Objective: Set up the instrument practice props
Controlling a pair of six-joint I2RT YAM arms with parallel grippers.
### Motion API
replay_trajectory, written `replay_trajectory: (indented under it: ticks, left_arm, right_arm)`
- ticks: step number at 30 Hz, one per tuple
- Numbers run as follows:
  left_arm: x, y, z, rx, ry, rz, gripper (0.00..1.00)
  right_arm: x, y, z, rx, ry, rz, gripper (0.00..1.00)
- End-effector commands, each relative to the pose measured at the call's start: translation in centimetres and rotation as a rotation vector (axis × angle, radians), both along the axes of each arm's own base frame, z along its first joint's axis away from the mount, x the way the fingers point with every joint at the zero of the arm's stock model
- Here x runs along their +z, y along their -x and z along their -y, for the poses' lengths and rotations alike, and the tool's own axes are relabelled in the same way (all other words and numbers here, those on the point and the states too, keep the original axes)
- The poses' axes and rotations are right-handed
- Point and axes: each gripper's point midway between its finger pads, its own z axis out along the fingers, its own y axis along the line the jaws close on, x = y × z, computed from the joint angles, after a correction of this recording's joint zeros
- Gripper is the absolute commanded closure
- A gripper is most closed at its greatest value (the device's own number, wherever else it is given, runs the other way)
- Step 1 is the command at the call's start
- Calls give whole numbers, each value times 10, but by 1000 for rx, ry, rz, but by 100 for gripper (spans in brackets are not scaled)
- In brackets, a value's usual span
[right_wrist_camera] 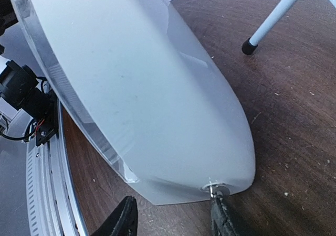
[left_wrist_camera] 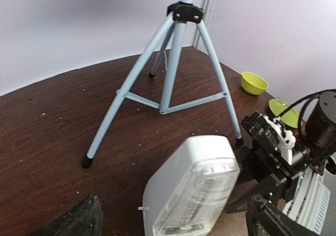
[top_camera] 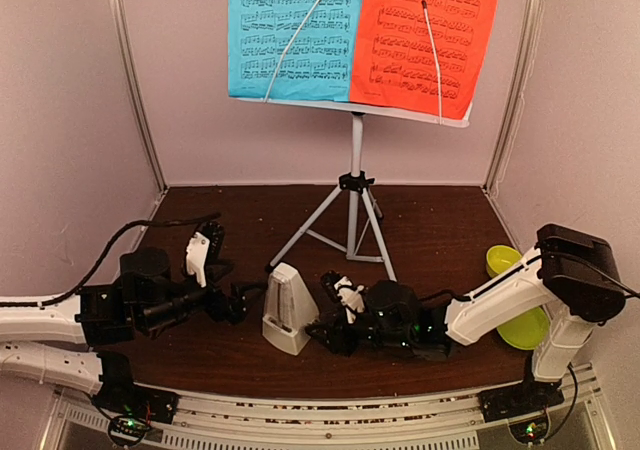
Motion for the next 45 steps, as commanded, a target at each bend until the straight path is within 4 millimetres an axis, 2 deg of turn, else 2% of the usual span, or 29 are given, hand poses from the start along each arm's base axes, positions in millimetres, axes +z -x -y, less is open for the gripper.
replay_trajectory:
  ticks: [1, 7, 10, 14, 20, 24, 28, 31, 35, 41, 45]
  left_arm:
    - [10, 5, 10, 12, 28, 0, 2]
    - [6, 3, 39, 16, 9, -1, 2]
    - [-11, -5, 51, 47, -42, -36, 2]
    - [-24, -15, 65, 79, -93, -70, 2]
    - [-52, -25, 71, 146, -133, -119, 3]
    - [-64, -27, 76, 150, -151, -136, 10]
    - [-71, -27, 80, 136, -151, -138, 26]
    - [-65, -27, 82, 126, -149, -119, 41]
    - [-42, -24, 90, 72, -139, -66, 55]
    - [-1, -17, 93, 44, -131, 45, 61]
    - [32, 2, 102, -69, -106, 185, 65]
  right_arm:
    - [18, -7, 14, -79, -62, 29, 48]
    - [15, -14, 27, -125, -41, 49, 40]
    - [16, -14, 29, -130, -41, 55, 35]
    - [18, -16, 34, -149, -56, 63, 27]
    - [19, -22, 43, -195, -64, 83, 25]
    - [18, -22, 42, -188, -62, 86, 25]
    - [17, -22, 41, -192, -75, 75, 26]
    - [17, -22, 41, -199, -91, 63, 28]
    - [15, -24, 38, -204, -113, 50, 33]
    - [26, -24, 36, -198, -140, 72, 39]
    - [35, -15, 34, -143, -176, 84, 40]
